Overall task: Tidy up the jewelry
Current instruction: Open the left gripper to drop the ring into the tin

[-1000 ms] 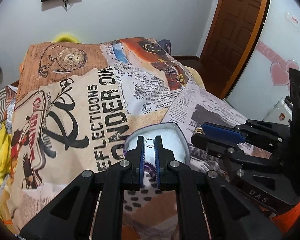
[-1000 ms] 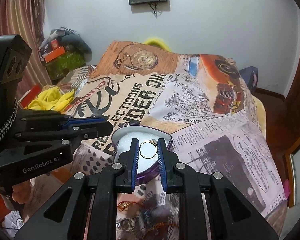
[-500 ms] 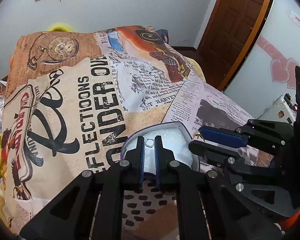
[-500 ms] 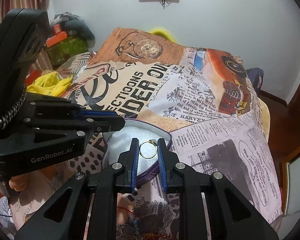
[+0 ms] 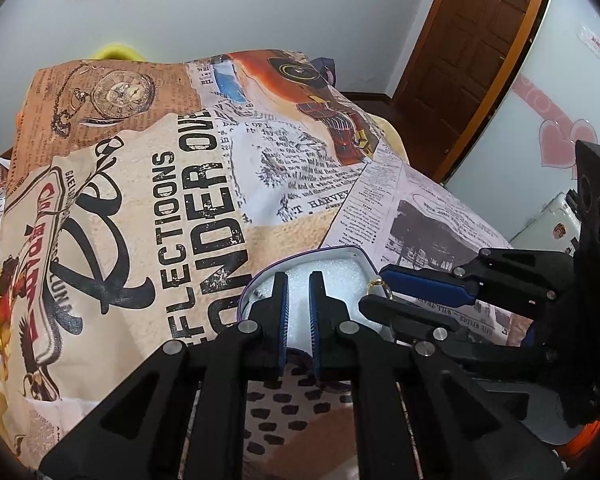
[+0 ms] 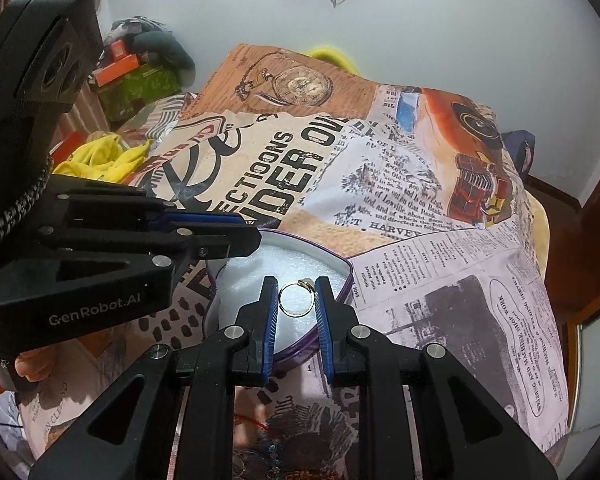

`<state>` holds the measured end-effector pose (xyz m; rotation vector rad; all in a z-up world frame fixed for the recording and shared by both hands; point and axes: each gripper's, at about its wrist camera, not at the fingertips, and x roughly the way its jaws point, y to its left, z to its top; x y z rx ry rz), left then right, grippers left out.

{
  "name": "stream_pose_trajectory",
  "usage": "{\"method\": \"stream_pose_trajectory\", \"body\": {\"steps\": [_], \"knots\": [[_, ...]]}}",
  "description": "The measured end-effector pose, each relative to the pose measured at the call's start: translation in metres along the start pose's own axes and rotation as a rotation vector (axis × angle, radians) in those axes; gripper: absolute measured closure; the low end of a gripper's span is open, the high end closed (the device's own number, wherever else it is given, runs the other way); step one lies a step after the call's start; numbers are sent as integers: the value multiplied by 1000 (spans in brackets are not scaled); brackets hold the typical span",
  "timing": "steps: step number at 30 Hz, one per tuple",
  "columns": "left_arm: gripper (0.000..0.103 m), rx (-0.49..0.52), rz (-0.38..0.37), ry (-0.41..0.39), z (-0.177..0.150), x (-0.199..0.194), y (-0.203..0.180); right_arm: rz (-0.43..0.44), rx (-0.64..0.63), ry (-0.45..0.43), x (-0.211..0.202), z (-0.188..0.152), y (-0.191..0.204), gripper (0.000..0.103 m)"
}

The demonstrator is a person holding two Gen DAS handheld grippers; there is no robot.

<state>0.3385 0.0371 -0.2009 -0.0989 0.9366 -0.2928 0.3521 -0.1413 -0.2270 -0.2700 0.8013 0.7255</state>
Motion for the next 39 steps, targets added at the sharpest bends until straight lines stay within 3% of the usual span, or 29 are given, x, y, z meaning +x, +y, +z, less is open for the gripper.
{"method": "stream_pose_trajectory", "body": {"steps": [6,10,18,36,39], "knots": [[92,-17,13,-13,0,-10,3,1,-5,10,0,1,2,86],[85,-10,38,-34,-3,-22,2,1,-10,19,-1,2,4,85],[83,14,77,-65,-9,-49,-5,-13,-14,11,-15,1,10,82],[71,47,94,-132,-34,-115,-45,-72,28,-86,-94,-11,15,82],[65,64,93,-140,-40,-123,-56,-85,39,-102,-107,-15,14,80]]}}
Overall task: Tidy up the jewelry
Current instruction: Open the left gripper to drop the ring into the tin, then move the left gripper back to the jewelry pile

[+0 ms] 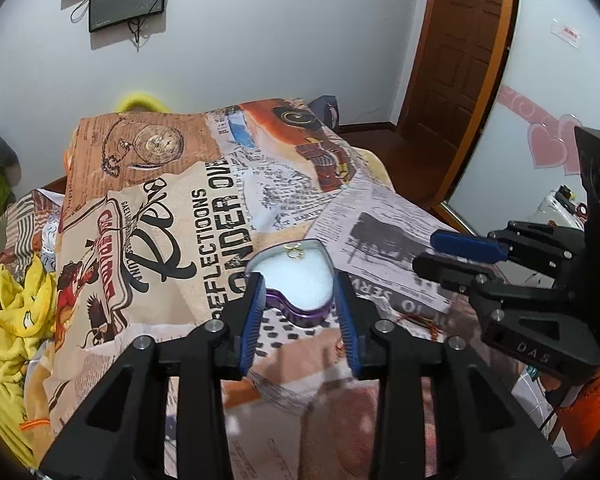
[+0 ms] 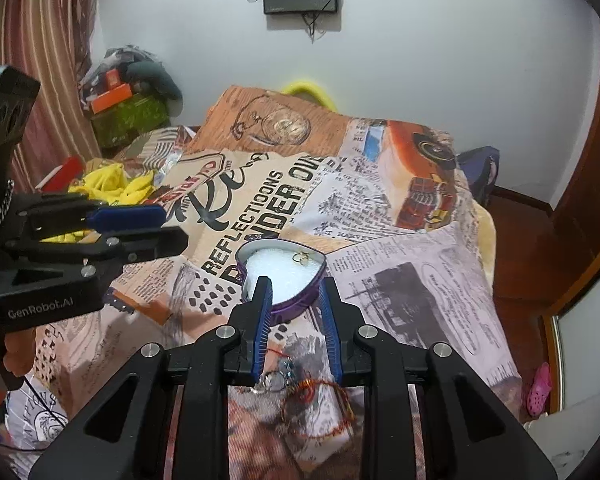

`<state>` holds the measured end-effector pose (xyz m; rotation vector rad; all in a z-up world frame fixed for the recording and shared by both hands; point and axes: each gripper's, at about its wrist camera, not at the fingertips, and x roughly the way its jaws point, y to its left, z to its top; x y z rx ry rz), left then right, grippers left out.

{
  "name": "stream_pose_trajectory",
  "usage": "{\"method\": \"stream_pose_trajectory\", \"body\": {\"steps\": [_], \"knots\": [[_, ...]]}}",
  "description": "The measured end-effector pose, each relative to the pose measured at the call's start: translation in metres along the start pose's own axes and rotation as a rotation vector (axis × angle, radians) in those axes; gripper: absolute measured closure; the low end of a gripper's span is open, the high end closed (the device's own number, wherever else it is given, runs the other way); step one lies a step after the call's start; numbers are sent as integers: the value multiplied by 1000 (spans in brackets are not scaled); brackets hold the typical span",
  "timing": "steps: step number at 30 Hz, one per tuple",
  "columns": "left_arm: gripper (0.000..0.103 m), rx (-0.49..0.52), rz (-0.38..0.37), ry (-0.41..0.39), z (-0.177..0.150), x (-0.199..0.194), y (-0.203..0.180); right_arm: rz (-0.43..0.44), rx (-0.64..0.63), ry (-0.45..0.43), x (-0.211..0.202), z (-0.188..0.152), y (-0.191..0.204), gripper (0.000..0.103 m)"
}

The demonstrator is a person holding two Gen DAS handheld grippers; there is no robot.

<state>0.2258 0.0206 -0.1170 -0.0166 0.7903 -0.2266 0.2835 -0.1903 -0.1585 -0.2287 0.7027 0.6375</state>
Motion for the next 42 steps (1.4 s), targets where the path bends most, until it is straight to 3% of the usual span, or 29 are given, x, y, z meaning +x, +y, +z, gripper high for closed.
{"method": "stream_pose_trajectory", "body": {"steps": [5,17,27,39,42], "knots": [[61,19,-16,6,-10,-11,-15,-36,25,-28,-20,-12,-6,65],[60,22,-36,136,-45,16,-32,-89,119,13,-37,-51,-33,65],[60,17,-53,236,-77,50,-37,-104,162,122,-13,-86,-53,65],[61,45,-94,263,-87,77,-46,-24,187,185,21,-101,-46,65],[68,47,-106,273,-88,83,-47,-10,197,189,26,-100,-46,65]]}}
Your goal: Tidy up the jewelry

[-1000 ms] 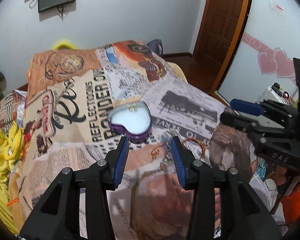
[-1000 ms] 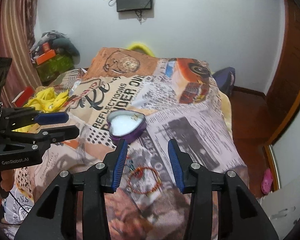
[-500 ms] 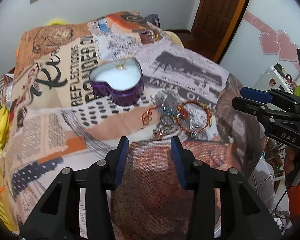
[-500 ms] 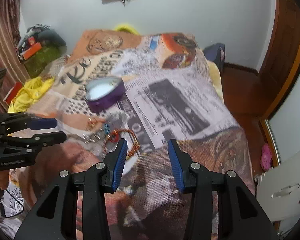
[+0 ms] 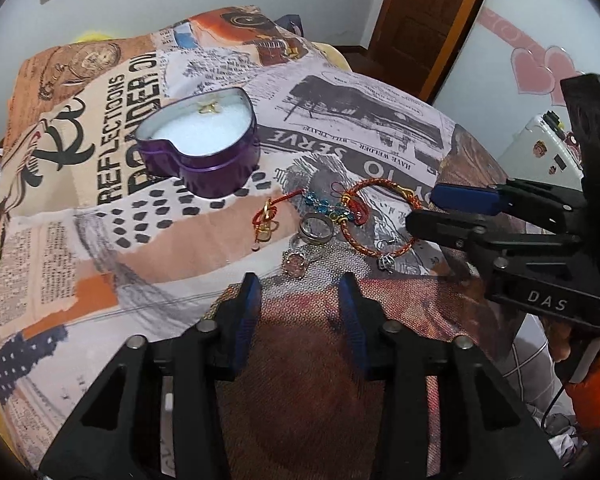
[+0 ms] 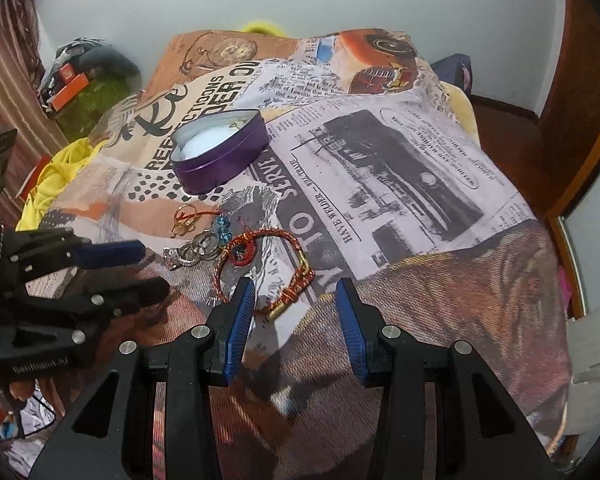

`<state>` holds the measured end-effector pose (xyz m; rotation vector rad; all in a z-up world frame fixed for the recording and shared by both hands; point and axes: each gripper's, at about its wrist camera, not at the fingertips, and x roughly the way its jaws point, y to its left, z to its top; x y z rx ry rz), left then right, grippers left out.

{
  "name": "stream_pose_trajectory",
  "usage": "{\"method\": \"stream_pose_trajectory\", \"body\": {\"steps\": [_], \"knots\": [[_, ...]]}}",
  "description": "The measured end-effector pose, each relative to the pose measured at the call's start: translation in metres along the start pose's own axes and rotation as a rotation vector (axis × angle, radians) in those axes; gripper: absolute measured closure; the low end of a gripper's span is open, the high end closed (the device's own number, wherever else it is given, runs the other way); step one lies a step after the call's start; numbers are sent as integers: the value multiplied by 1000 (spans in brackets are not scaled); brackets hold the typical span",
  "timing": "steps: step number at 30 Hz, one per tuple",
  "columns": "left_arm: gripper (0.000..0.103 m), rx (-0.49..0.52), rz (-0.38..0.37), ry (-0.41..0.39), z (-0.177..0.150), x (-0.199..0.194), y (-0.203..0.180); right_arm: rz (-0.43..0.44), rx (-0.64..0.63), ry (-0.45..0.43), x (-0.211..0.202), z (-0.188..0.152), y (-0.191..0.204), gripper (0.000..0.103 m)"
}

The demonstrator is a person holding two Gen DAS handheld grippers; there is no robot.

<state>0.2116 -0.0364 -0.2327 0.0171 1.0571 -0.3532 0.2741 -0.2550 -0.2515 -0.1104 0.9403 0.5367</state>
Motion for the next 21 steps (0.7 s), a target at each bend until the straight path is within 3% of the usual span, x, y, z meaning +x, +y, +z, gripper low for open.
{"method": "stream_pose_trajectory", "body": {"steps": [11,17,21], "knots": [[74,-14,-14,-8,7,9,3,12,-18,-33,-12,-1,9,66],[92,12,-20,-15,11,14,-2,32,-28,-34,-15,-3,16,66],[93,33,1,-23,6,10,-6,43,-48,-31,-15,-5,24,66]]}}
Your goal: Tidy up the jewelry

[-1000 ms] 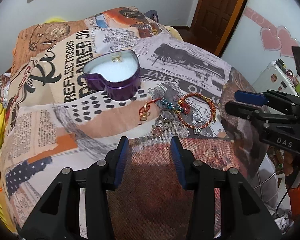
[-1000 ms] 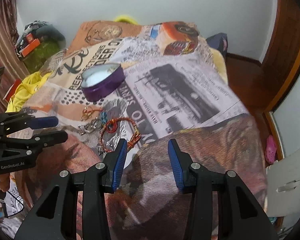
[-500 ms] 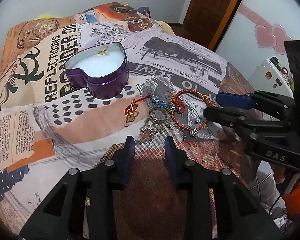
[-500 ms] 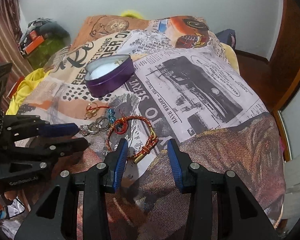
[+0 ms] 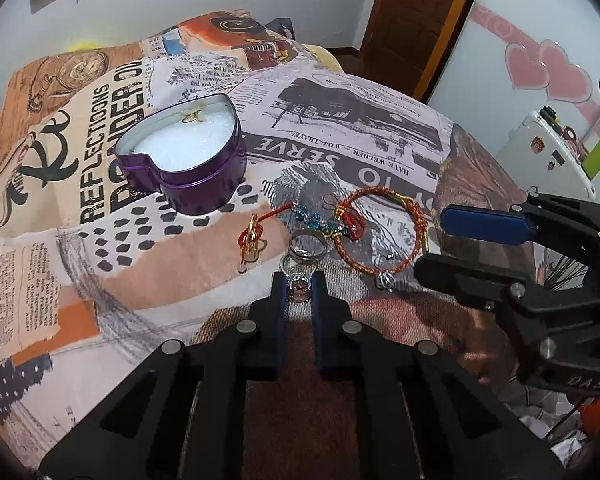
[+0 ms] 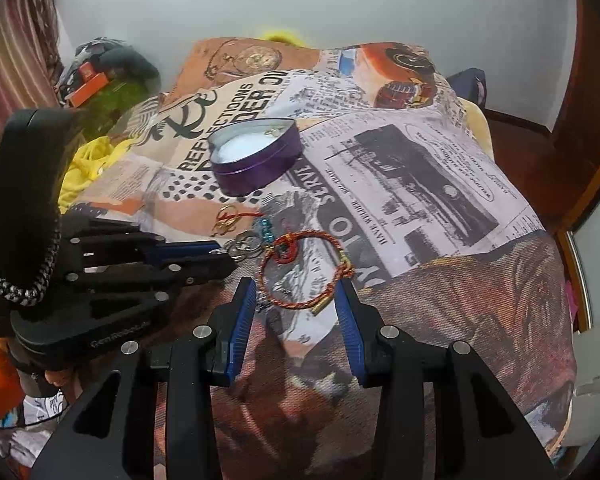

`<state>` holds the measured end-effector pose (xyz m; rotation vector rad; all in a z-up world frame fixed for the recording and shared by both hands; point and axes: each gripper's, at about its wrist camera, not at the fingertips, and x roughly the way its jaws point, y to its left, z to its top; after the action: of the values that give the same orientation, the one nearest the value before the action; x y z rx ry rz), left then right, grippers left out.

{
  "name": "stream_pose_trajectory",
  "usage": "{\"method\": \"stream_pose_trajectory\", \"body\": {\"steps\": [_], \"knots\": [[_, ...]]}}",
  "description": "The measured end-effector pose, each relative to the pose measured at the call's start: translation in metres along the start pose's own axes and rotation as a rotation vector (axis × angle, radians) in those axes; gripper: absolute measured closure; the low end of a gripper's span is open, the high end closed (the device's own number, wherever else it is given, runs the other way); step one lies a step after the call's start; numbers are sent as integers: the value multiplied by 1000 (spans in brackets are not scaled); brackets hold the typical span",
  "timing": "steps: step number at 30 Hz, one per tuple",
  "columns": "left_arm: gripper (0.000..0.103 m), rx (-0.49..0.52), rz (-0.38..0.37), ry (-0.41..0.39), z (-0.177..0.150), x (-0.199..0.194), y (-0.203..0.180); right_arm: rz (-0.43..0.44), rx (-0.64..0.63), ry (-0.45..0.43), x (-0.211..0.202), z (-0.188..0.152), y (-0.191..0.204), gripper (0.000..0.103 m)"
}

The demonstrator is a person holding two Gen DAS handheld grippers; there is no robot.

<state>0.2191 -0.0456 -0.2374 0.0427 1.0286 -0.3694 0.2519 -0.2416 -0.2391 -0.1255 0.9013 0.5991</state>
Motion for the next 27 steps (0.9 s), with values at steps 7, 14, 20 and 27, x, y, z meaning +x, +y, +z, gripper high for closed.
{"method": "stream_pose_trajectory", "body": {"steps": [7,14,20,27], "knots": [[93,-34,7,-12,-15,-18,7,23,-34,28,10,-2,13,74],[93,-70,-9,-43,-24,-39,15,22,-60,48,22,-2,20,83],[93,-50,2,-46,-23,-41,8,0,-69,46,25,-3,20,93],[93,-57,16,-57,-23,-48,10,6,-69,28,18,-2,20,94]]}}
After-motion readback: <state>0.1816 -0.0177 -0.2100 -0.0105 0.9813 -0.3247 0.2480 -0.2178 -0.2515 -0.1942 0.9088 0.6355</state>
